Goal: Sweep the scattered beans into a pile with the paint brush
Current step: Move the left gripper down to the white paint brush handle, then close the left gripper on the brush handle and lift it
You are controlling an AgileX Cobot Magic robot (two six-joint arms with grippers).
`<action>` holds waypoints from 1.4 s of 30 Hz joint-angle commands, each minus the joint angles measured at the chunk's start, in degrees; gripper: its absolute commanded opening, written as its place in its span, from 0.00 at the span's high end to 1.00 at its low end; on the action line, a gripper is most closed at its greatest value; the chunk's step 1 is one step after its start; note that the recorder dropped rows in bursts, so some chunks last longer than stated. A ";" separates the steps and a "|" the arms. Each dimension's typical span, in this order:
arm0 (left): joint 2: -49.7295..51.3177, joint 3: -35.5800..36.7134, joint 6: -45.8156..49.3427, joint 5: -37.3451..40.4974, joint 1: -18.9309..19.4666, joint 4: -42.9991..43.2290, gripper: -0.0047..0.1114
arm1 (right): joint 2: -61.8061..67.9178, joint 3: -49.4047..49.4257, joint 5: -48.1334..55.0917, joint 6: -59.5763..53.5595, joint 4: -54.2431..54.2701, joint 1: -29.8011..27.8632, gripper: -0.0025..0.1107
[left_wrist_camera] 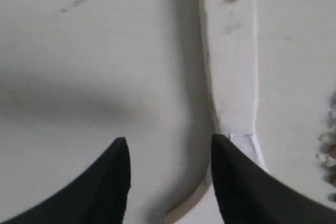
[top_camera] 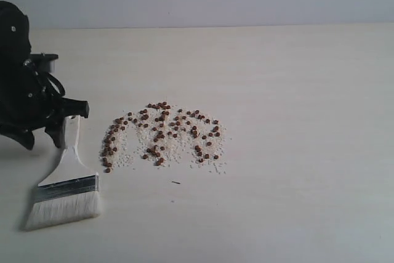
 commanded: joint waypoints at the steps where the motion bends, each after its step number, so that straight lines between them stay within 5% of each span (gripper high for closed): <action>1: 2.54 -0.46 0.45 -2.13 -0.28 -2.05 0.55 | -0.38 0.25 -0.37 -0.30 -0.03 -0.30 0.98; 19: 1.51 -0.69 -0.11 -2.89 -4.86 -3.49 0.46 | -0.38 0.25 -0.37 -0.30 0.11 -0.30 0.98; 42: 2.12 0.03 -1.25 -1.10 -4.90 -3.26 0.46 | -0.38 0.25 -0.37 -0.30 0.00 -0.30 0.98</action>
